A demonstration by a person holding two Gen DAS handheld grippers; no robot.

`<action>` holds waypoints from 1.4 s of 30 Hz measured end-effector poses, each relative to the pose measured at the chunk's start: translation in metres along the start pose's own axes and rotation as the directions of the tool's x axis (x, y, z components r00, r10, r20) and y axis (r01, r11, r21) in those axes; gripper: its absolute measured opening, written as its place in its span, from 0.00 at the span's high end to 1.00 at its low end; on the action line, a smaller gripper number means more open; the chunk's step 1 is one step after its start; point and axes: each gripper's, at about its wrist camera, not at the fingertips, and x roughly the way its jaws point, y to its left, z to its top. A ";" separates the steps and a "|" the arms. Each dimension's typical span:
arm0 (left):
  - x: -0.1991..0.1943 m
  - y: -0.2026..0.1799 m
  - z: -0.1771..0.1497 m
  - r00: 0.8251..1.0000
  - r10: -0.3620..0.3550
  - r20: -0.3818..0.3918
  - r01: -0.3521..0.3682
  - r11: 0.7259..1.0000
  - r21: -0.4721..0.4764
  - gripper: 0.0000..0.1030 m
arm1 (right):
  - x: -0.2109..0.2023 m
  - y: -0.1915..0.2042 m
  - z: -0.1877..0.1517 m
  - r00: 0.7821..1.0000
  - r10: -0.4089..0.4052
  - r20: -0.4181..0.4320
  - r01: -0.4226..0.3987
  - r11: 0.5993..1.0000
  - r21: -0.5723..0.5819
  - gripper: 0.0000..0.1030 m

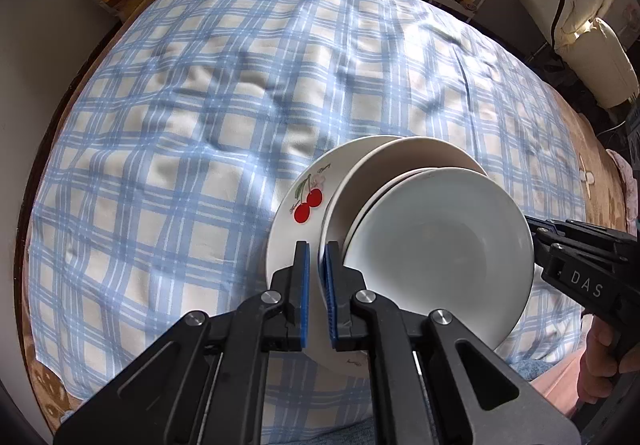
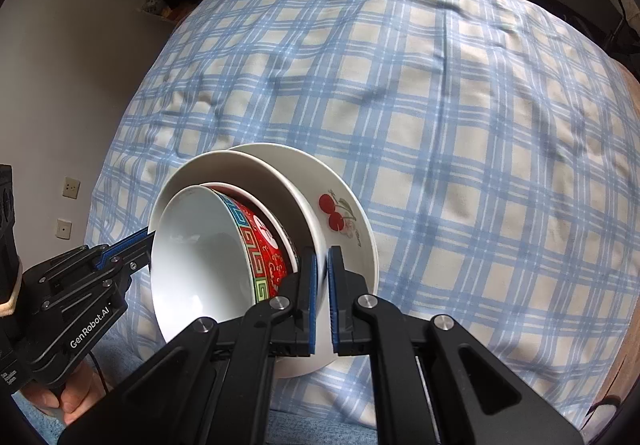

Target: Organize plates and bowls

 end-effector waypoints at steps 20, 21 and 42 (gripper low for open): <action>-0.096 -0.002 -0.029 0.933 0.129 0.335 -0.155 0.987 0.051 0.39 | -0.101 0.003 -0.029 0.959 0.012 0.284 0.008 0.998 -0.069 0.20; -0.104 -0.003 -0.032 0.922 0.134 0.362 -0.164 0.985 0.053 0.35 | -0.109 0.004 -0.034 0.951 0.014 0.308 0.010 0.997 -0.077 0.19; -0.172 -0.014 -0.107 0.750 0.192 0.633 -0.286 0.957 0.047 0.06 | -0.166 0.008 -0.131 0.739 -0.029 0.673 0.119 0.989 -0.088 0.00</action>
